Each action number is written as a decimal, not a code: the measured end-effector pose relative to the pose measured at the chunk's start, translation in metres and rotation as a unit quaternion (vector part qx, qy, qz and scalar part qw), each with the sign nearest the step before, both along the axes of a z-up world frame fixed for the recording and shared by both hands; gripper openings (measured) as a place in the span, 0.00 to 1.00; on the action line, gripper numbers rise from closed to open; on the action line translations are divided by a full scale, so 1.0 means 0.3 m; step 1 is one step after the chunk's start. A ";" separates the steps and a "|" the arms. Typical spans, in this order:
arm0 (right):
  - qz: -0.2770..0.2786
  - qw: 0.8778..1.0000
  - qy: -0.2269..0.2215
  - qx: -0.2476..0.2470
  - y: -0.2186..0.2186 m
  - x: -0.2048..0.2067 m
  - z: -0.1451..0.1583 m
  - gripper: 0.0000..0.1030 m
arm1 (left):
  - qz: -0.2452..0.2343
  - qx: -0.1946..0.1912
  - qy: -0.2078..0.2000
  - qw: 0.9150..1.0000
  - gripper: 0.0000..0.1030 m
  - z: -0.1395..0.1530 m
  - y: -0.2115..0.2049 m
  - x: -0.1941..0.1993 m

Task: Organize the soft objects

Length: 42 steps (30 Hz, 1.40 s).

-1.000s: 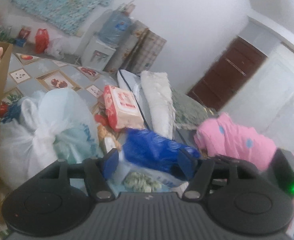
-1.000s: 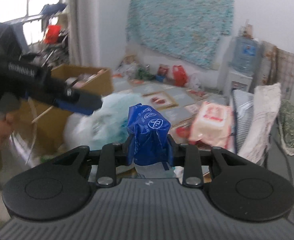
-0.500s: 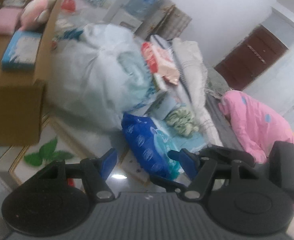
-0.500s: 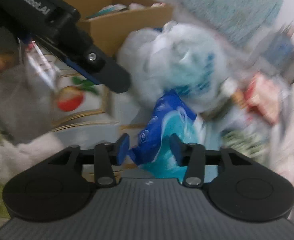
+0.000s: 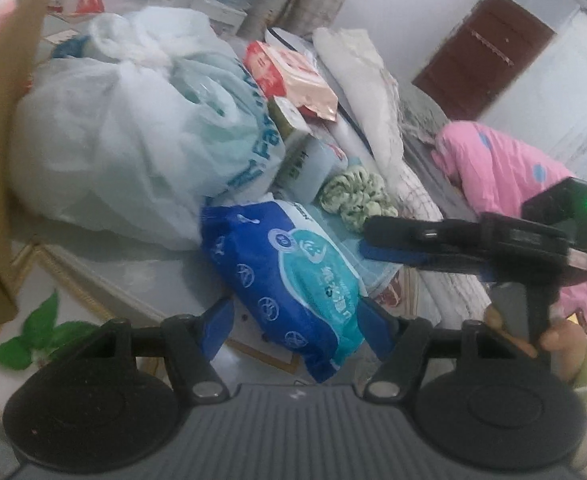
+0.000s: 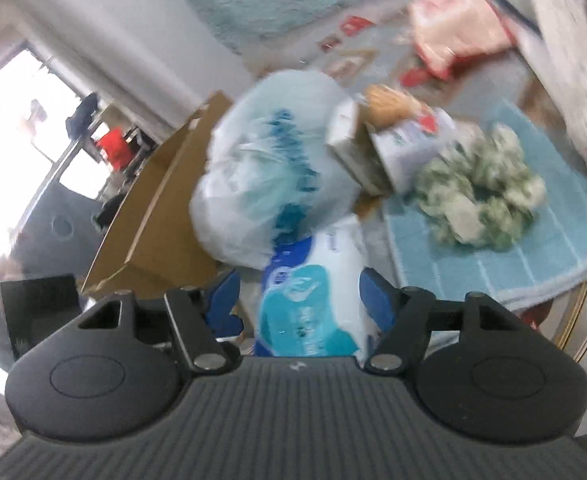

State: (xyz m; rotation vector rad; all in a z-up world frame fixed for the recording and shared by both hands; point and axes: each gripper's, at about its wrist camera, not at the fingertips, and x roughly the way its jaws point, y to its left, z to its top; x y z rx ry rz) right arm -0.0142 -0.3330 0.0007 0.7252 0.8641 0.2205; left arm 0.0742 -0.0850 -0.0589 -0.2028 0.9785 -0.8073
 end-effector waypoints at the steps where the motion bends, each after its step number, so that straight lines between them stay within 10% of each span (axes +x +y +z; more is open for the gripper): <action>1: -0.007 1.000 0.012 0.005 -0.002 0.008 -0.018 0.61 | -0.003 0.000 0.003 1.000 0.64 -0.006 -0.010 0.008; 22: -0.014 0.992 0.078 0.098 0.024 0.009 -0.183 0.56 | -0.037 0.050 -0.009 0.998 0.68 -0.031 -0.031 0.029; 42: -0.008 0.997 0.005 0.075 0.095 -0.039 -0.055 0.41 | -0.008 0.049 -0.076 0.996 0.69 0.101 -0.031 -0.071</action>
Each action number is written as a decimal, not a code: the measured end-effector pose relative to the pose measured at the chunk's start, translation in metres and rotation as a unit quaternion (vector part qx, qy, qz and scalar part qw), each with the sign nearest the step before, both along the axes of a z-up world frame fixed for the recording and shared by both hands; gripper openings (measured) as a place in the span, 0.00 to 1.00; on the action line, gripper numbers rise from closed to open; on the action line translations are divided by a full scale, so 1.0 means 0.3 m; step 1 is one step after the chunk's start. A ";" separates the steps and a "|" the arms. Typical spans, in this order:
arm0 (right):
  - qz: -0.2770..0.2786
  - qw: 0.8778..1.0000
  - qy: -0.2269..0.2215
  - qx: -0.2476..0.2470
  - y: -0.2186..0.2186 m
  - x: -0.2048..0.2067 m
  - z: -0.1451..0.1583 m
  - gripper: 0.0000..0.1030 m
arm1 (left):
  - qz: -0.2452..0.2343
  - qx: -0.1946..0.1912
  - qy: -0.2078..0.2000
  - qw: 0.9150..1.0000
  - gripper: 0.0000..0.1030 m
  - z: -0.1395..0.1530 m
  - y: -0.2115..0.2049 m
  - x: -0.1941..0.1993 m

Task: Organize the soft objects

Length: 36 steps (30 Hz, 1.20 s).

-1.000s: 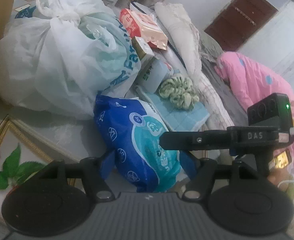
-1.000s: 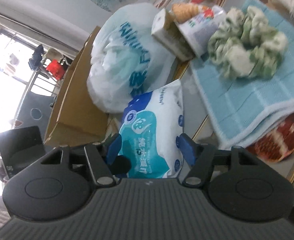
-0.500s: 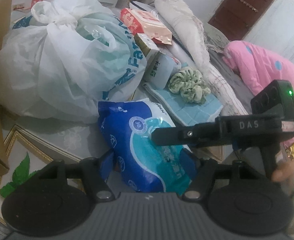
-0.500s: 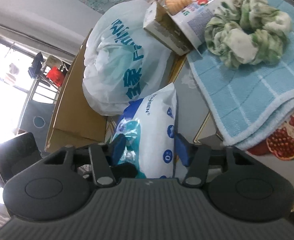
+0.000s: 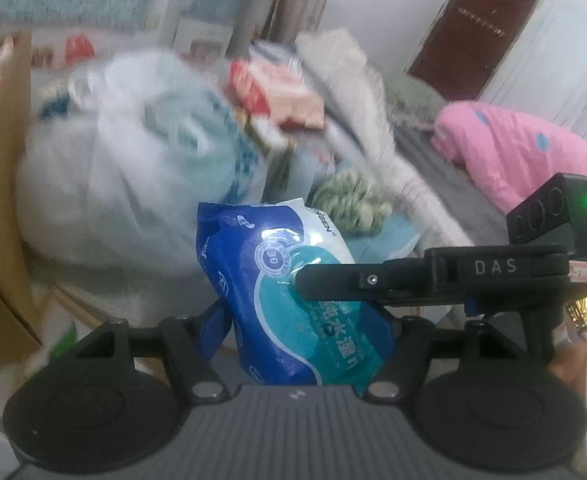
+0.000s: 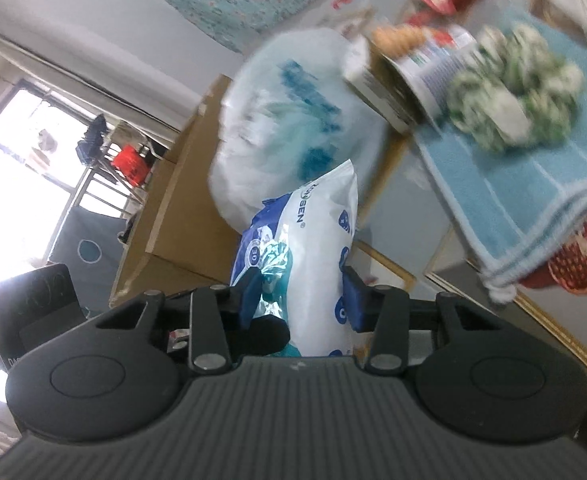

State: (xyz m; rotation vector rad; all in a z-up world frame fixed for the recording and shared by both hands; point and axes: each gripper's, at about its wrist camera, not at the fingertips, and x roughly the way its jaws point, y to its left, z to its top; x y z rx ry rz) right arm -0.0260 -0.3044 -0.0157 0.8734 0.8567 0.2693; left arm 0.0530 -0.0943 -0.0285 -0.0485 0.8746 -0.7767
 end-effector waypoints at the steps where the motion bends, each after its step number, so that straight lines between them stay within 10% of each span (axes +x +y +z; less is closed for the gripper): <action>1: 0.001 1.000 -0.008 -0.002 0.006 0.003 0.025 0.41 | 0.003 -0.003 -0.010 1.000 0.69 0.024 0.009 -0.006; 17: 0.177 0.976 -0.124 -0.024 0.427 0.626 0.379 0.43 | 0.202 0.010 -0.120 0.972 0.69 0.389 0.514 0.158; 27: 0.259 0.966 0.026 -0.015 0.842 1.111 0.208 0.46 | 0.282 0.085 0.018 0.955 0.70 0.282 0.835 0.507; 36: 0.208 0.969 0.126 0.034 0.970 1.225 -0.020 0.48 | 0.298 0.146 0.060 0.941 0.70 0.168 0.915 0.630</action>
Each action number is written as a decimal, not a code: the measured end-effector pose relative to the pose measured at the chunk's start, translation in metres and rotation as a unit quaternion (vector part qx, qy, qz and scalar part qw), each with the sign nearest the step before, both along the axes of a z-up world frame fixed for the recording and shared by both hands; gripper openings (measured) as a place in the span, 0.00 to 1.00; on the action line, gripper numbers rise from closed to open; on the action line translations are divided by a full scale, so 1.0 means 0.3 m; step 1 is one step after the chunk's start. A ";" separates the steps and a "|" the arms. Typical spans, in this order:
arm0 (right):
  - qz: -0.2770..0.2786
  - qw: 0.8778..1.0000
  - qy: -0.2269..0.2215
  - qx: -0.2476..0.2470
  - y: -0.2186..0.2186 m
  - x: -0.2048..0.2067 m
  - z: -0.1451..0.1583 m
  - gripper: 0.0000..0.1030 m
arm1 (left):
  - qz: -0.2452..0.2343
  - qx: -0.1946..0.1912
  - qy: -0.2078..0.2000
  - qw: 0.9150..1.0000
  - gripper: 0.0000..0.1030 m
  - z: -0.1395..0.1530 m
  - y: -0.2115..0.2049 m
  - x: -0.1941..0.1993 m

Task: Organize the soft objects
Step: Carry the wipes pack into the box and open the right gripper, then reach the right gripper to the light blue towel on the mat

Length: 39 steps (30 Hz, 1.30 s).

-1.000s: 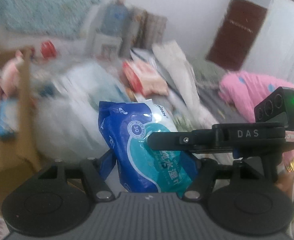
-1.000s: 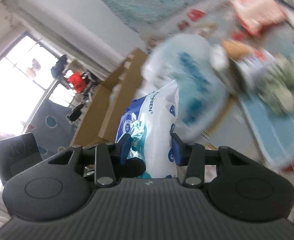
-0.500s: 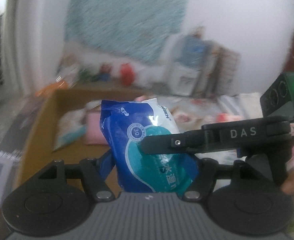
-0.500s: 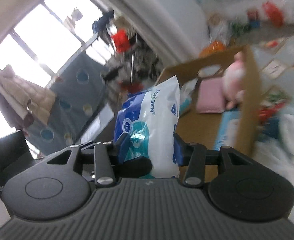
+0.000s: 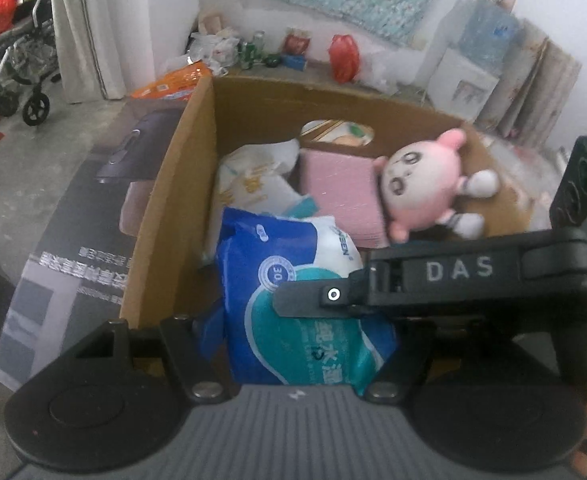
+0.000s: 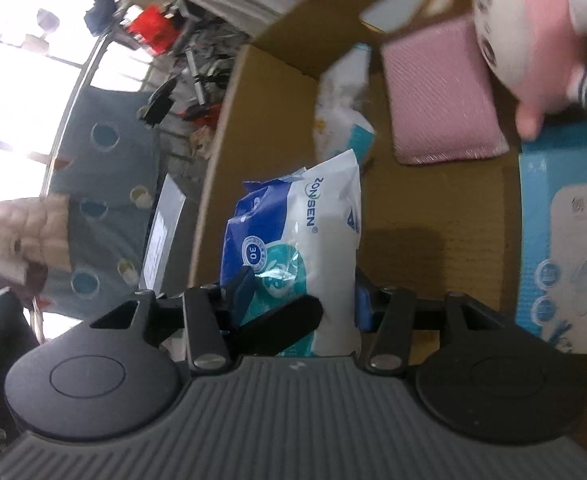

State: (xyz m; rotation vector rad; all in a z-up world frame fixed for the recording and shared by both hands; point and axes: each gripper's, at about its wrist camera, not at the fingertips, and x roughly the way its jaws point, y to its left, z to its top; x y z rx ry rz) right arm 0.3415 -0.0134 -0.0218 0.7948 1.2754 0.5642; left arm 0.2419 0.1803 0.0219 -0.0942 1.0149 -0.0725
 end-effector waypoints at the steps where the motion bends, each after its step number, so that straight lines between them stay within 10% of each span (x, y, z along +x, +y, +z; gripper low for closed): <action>1: -0.007 1.000 0.010 0.001 0.022 0.004 -0.020 0.49 | -0.001 0.019 0.001 1.000 0.70 -0.018 -0.001 0.016; 7: -0.055 0.996 0.075 0.019 0.057 0.019 -0.179 0.53 | -0.017 0.081 -0.002 0.997 0.70 -0.065 -0.042 0.034; 21: -0.073 0.992 0.093 0.048 0.055 0.006 -0.229 0.53 | -0.007 0.054 -0.025 0.998 0.76 0.006 -0.003 -0.011; 39: -0.064 0.985 -0.137 0.081 -0.500 -0.312 0.328 0.78 | -0.041 -0.038 -0.143 0.988 0.84 0.253 -0.160 -0.327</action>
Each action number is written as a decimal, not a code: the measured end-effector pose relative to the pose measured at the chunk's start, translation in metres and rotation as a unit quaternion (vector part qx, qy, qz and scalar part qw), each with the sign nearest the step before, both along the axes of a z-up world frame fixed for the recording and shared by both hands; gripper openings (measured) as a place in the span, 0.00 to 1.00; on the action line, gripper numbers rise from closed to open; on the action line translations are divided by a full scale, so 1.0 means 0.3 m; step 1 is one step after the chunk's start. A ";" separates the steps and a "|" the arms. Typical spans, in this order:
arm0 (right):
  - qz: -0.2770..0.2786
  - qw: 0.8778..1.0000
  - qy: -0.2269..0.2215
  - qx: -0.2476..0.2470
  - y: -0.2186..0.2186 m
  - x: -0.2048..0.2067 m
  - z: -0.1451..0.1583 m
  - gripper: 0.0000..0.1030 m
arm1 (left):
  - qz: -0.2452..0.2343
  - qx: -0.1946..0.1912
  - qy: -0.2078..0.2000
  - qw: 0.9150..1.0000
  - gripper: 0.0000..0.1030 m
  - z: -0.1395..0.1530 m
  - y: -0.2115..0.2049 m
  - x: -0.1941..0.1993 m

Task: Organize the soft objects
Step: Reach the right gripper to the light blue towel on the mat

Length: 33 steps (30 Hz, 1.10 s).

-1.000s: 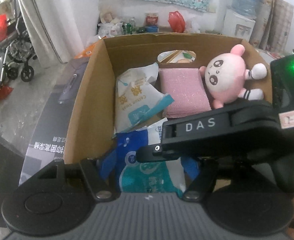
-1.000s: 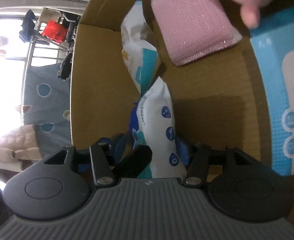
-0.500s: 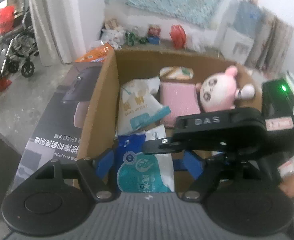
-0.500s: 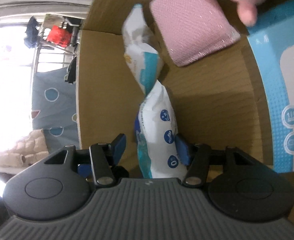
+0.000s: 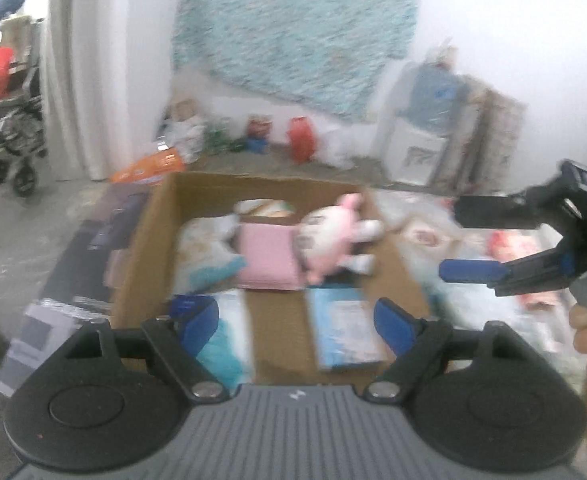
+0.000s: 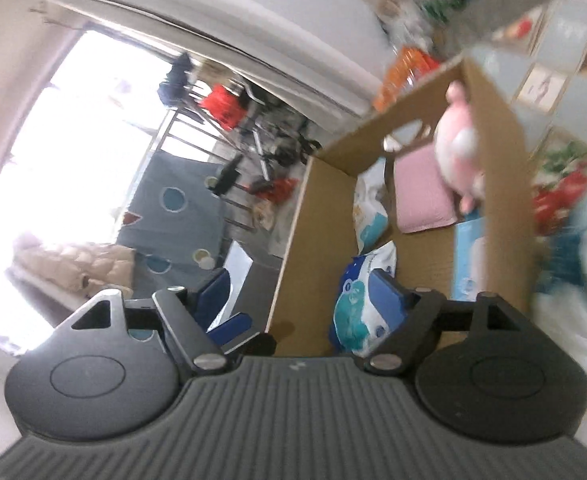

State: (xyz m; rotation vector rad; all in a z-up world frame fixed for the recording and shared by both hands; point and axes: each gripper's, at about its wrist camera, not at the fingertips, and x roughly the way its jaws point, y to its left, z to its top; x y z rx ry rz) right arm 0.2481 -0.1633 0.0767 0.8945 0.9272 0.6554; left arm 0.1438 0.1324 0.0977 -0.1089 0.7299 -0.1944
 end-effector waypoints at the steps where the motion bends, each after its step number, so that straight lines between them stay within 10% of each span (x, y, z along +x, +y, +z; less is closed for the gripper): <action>1: -0.001 1.000 -0.011 -0.002 -0.061 -0.032 0.023 0.81 | -0.016 -0.007 -0.008 1.000 0.85 0.011 -0.032 -0.028; 7: -0.051 0.993 -0.058 -0.089 -0.418 -0.357 0.099 0.87 | -0.156 -0.046 -0.049 0.985 0.92 0.014 -0.303 -0.205; 11: -0.117 0.980 -0.062 -0.151 -0.624 -0.592 0.103 0.92 | -0.271 -0.072 -0.050 0.959 0.92 -0.057 -0.530 -0.302; 20: -0.222 0.944 -0.023 -0.245 -0.862 -0.954 -0.108 0.94 | -0.386 -0.055 0.009 0.921 0.92 -0.304 -0.913 -0.387; 33: -0.335 0.932 0.066 -0.124 -0.923 -1.098 -0.418 0.84 | -0.448 0.065 -0.040 0.891 0.70 -0.494 -1.185 -0.407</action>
